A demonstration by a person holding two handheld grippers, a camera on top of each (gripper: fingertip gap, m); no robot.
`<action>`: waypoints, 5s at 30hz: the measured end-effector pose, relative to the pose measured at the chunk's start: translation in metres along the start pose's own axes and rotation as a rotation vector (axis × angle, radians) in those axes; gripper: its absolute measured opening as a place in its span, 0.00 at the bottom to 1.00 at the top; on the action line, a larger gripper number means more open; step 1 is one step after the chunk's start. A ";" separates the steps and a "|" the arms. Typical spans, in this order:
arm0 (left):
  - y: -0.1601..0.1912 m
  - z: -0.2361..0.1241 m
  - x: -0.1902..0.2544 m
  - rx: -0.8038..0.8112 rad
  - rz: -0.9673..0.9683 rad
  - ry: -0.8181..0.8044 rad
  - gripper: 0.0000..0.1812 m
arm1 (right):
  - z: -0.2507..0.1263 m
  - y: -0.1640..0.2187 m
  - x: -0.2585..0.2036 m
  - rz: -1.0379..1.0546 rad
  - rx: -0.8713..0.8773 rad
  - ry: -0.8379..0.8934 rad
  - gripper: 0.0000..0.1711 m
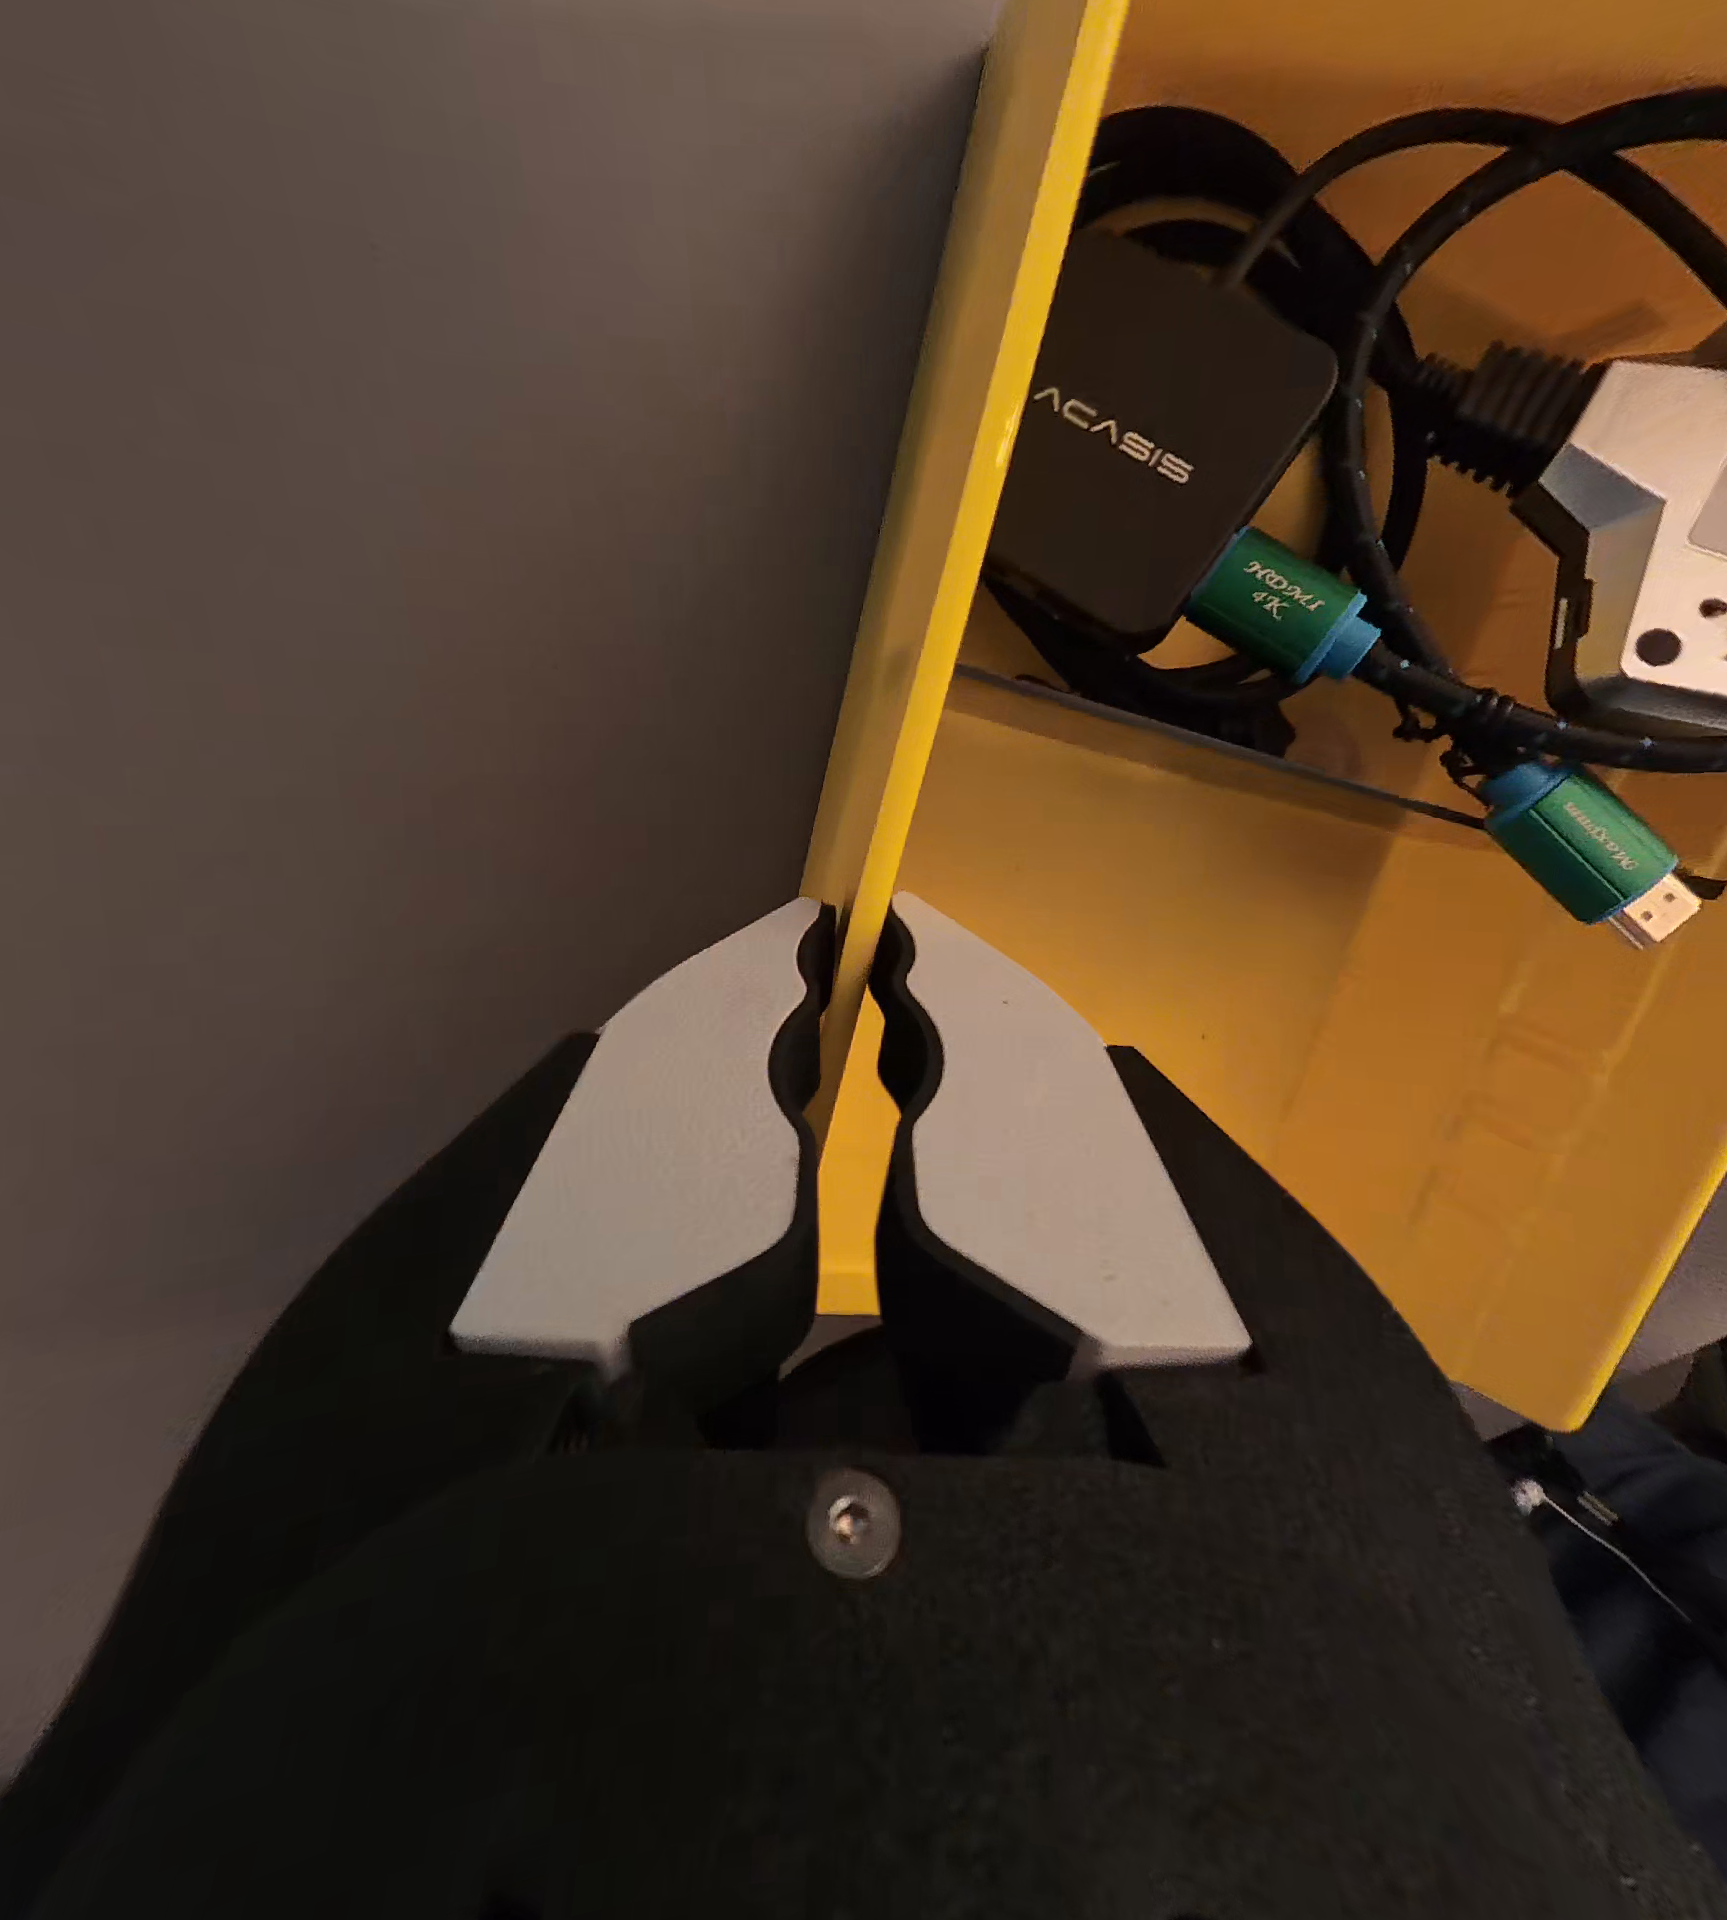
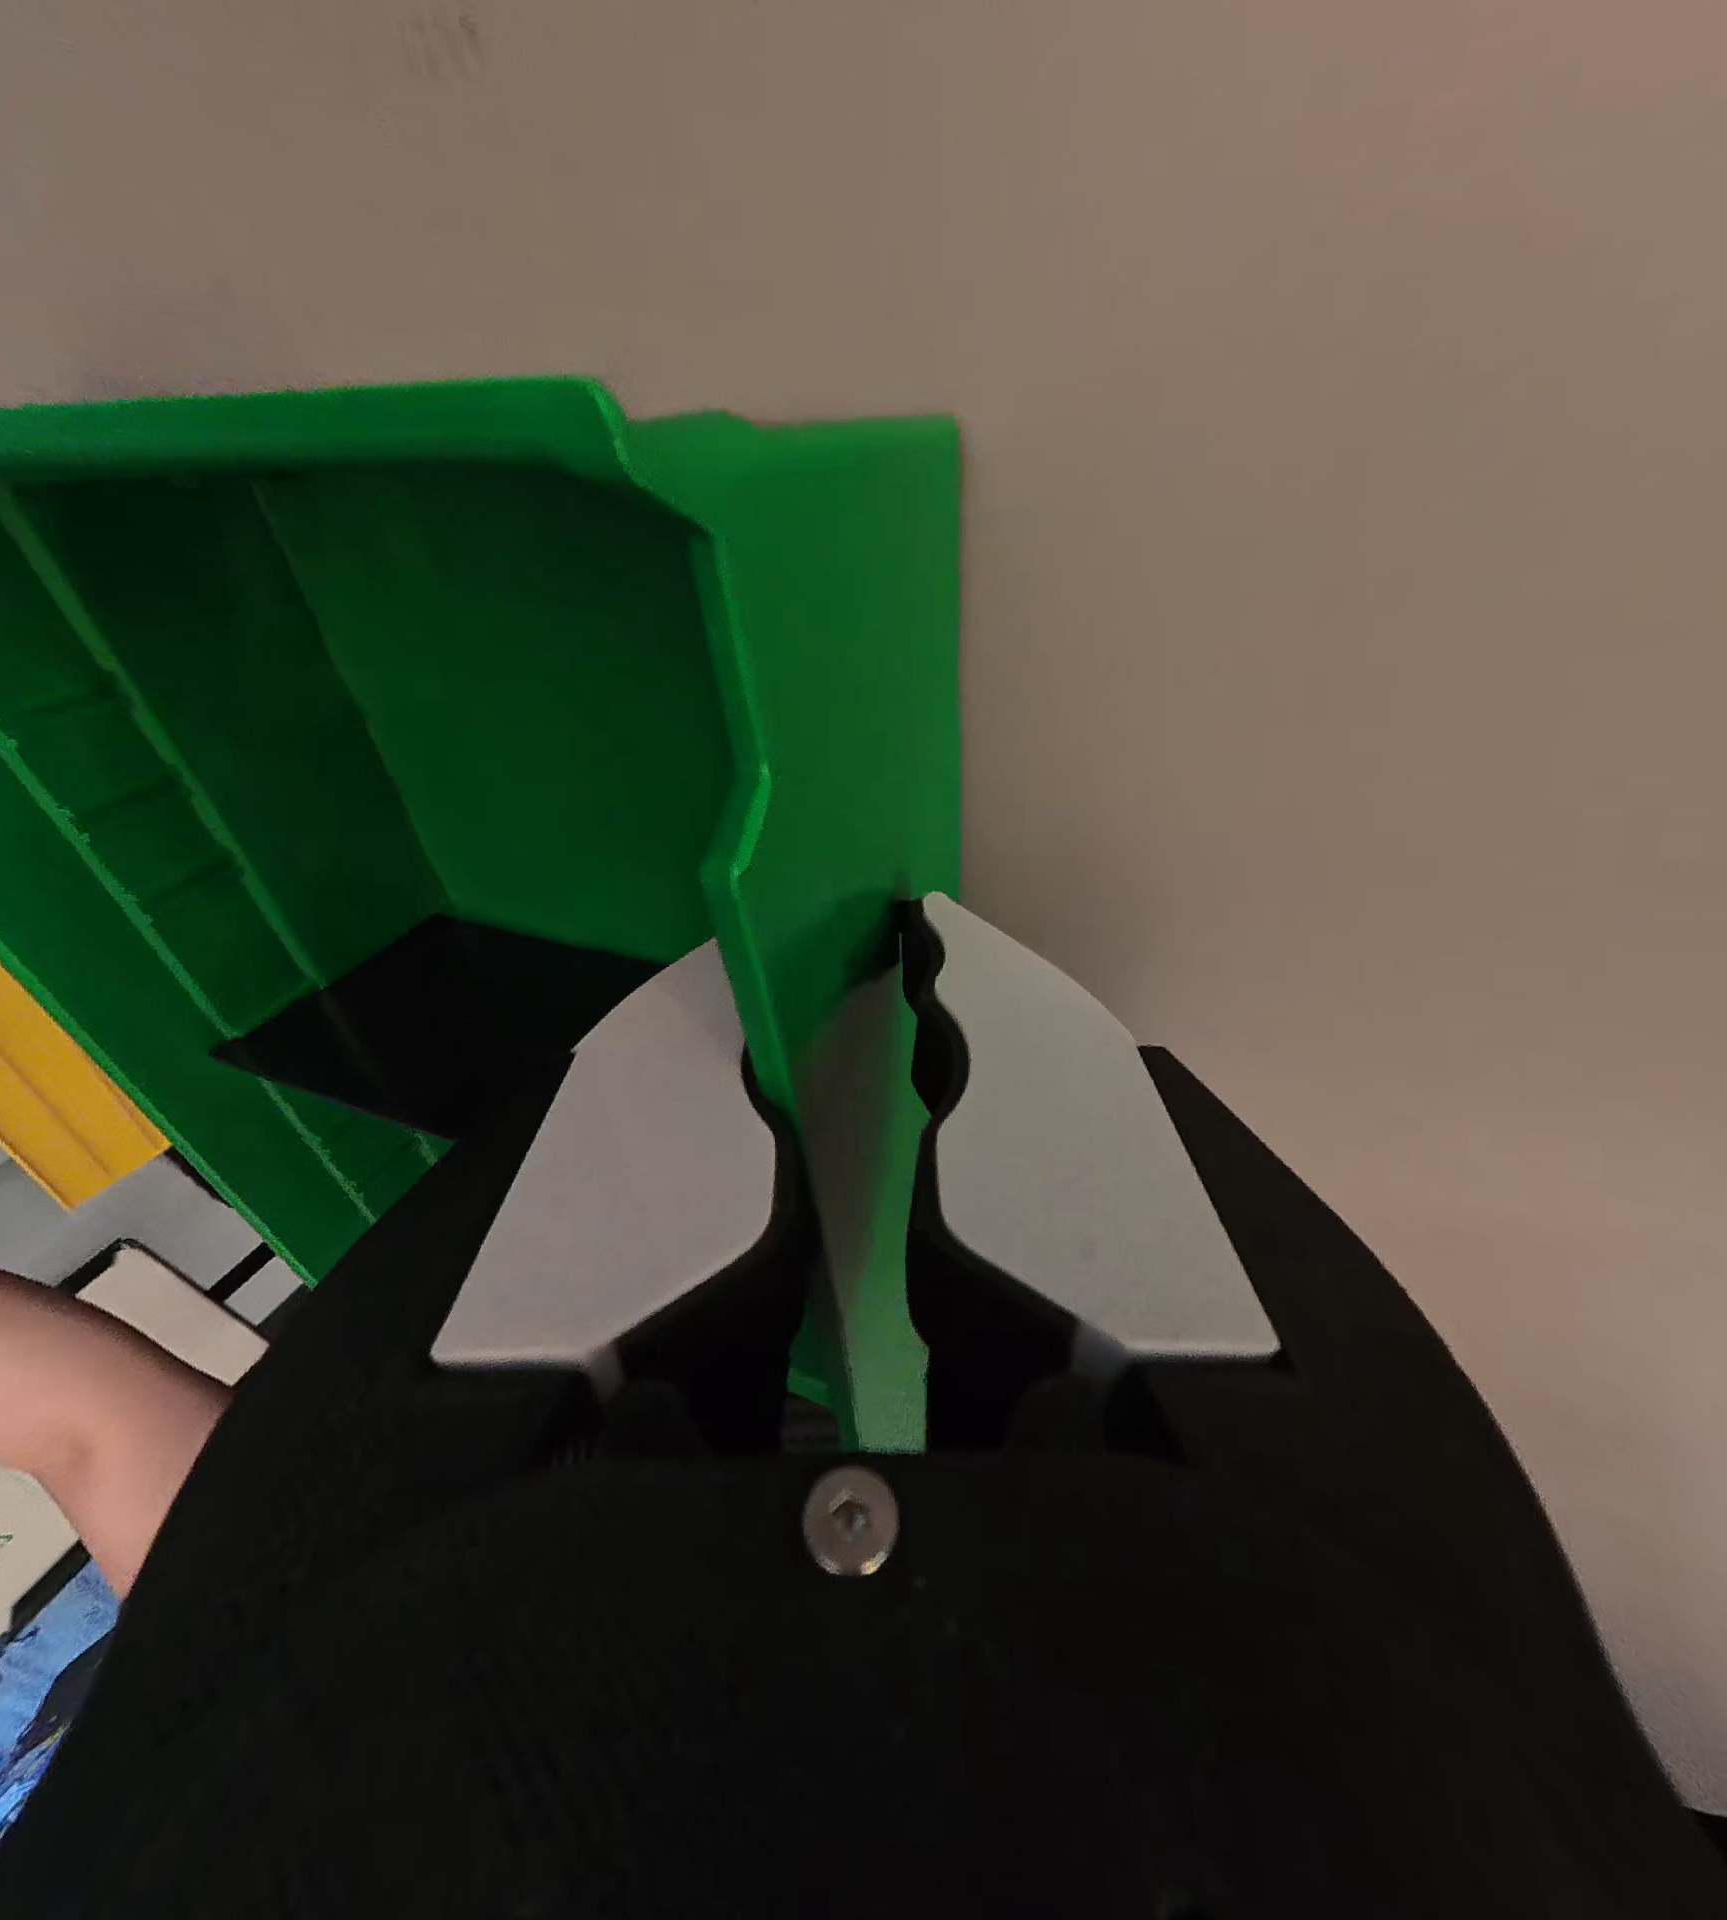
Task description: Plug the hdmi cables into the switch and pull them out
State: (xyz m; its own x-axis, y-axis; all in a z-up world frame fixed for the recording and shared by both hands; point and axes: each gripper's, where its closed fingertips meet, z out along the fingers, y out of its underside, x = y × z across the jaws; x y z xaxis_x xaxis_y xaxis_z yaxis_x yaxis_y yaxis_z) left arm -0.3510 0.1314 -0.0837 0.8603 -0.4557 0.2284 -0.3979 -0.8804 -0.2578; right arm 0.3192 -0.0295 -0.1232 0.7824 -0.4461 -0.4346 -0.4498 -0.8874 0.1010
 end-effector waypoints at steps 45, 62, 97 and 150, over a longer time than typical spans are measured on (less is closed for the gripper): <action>0.030 -0.034 -0.105 0.239 -0.292 -0.059 0.03 | 0.011 -0.012 -0.019 -0.264 -0.042 0.114 0.08; 0.052 -0.038 -0.098 0.329 -0.286 -0.073 0.02 | -0.076 -0.028 -0.039 -0.273 0.581 -0.154 0.17; -0.045 -0.010 0.043 0.303 0.691 -0.258 0.19 | -0.147 0.133 -0.359 -1.303 1.366 -0.690 0.23; -0.052 -0.234 0.207 0.812 0.885 -0.164 0.04 | 0.014 0.196 -0.435 -1.715 0.724 -0.899 0.24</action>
State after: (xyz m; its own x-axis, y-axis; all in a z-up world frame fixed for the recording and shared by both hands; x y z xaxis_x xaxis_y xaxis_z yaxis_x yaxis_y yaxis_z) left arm -0.2271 0.0521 0.1966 0.4456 -0.7845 -0.4313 -0.6040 0.0922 -0.7917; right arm -0.1159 -0.0078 0.0729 0.2182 0.9731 0.0738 0.1214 0.0479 -0.9914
